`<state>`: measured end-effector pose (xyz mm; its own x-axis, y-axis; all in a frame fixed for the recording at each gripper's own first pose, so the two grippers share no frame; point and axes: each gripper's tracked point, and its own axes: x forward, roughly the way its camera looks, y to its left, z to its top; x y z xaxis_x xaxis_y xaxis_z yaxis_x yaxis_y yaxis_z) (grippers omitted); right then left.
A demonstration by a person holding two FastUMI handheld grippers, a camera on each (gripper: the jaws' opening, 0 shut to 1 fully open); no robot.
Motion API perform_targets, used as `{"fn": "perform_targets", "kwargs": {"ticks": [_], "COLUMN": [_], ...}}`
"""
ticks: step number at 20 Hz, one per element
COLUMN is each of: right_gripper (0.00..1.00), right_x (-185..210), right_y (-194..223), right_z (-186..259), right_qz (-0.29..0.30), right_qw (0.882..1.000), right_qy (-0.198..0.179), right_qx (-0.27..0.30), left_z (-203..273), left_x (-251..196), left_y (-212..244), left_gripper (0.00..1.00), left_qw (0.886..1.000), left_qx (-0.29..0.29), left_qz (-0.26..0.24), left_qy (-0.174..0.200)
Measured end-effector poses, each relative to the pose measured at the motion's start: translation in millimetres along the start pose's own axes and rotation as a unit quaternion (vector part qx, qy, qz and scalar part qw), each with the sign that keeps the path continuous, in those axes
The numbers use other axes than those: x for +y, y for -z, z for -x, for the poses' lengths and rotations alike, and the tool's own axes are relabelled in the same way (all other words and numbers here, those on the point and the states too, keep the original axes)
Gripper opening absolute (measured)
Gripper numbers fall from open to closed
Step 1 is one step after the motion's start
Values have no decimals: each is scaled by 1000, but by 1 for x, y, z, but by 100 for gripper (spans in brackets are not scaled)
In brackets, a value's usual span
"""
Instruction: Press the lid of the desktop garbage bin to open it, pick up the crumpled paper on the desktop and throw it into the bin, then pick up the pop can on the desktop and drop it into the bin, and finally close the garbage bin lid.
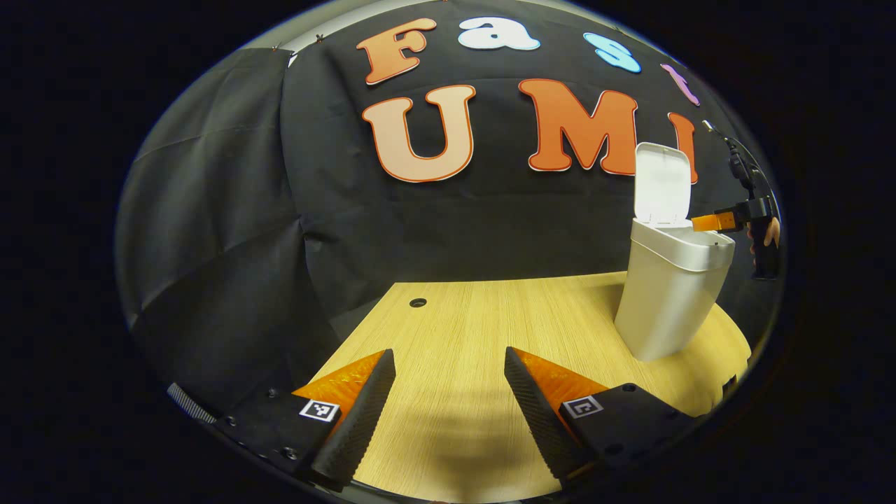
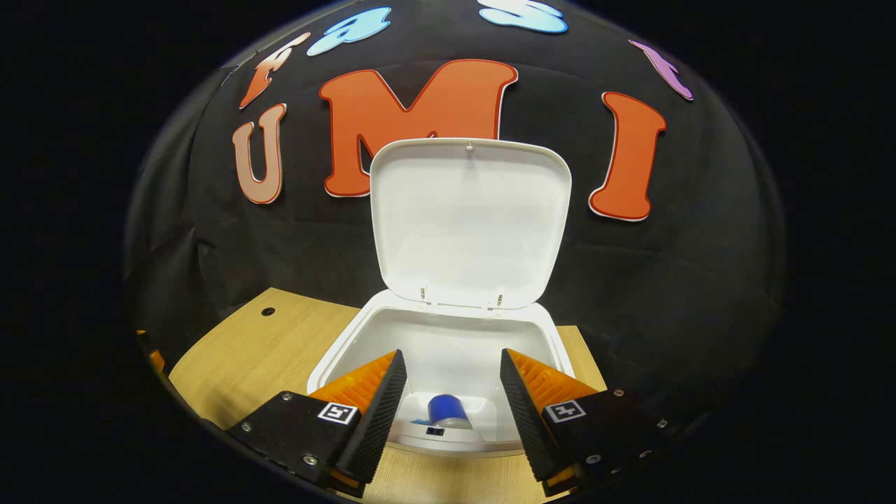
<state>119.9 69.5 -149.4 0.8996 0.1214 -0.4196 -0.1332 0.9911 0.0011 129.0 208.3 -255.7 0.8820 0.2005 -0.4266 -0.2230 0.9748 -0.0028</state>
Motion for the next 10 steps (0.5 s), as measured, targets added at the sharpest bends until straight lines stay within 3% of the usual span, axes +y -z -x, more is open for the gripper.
{"fn": "perform_targets", "kwargs": {"ticks": [7,10], "right_gripper": [82,82], "right_x": [-3,-1], "right_y": [-33,-67], "right_z": [6,12], "right_qz": [13,19], "right_qw": [1000,999], "right_qy": [0,-7], "right_qx": [-17,-29], "left_z": [-3,-4], "left_x": [0,-2], "left_y": [4,8], "left_gripper": [100,100], "left_qw": [1000,1000], "left_qx": [5,8], "left_qz": [-3,0], "left_qy": [-2,1]}}
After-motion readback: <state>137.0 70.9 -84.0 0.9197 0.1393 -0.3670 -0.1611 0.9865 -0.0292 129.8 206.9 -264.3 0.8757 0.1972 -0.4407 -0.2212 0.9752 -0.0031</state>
